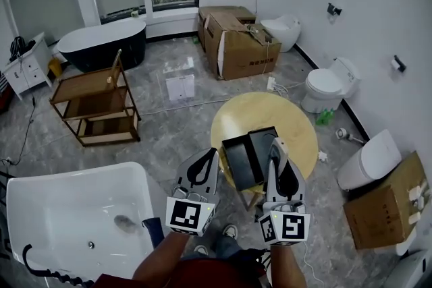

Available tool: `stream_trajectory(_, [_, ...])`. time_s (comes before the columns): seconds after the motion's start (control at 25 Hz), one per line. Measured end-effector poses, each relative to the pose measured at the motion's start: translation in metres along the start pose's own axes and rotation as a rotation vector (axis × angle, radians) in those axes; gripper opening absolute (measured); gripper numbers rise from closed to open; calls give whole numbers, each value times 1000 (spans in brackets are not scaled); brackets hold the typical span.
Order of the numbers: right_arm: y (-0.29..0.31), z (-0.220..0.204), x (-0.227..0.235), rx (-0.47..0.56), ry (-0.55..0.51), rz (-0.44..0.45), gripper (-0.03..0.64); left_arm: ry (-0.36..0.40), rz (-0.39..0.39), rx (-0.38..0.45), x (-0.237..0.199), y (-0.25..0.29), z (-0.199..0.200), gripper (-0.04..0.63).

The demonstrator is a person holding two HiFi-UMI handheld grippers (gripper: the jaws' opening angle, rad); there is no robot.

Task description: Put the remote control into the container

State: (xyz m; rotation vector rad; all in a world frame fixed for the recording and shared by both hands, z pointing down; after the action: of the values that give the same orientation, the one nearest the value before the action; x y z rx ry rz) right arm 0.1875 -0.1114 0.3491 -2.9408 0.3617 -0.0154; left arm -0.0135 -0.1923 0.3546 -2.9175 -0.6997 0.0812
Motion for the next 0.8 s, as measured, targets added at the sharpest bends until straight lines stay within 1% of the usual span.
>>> stream_trajectory(0.12, [17, -1, 35, 8, 14, -1, 126, 6, 7, 4, 17, 35, -2, 15])
stream_trajectory(0.28, [35, -9, 78, 19, 25, 17, 126, 21, 11, 4, 37, 72, -16, 15])
stream_trajectory(0.48, [48, -17, 122, 7, 54, 44, 126, 45, 59, -9, 60, 107, -25, 15])
stream_trajectory(0.64, [61, -24, 141, 6, 68, 56, 126, 63, 77, -20, 63, 125, -33, 15])
stream_trajectory(0.76, [72, -29, 149, -6, 75, 64, 126, 46, 89, 12, 62, 140, -35, 15])
stream_trajectory(0.8, [75, -31, 151, -11, 78, 63, 126, 48, 88, 10, 61, 144, -37, 15])
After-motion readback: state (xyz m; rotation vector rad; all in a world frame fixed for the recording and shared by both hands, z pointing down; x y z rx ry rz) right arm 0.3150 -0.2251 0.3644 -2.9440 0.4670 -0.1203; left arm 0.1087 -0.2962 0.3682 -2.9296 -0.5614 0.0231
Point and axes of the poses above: the fingertips, and each gripper's own axes: y forward along the fingers, x to its right, z out of its top, the point moved 10 cm from there along -y, backward along the fingers, and after that the axes turned 14 degrees about z, right-handed, at the moved point
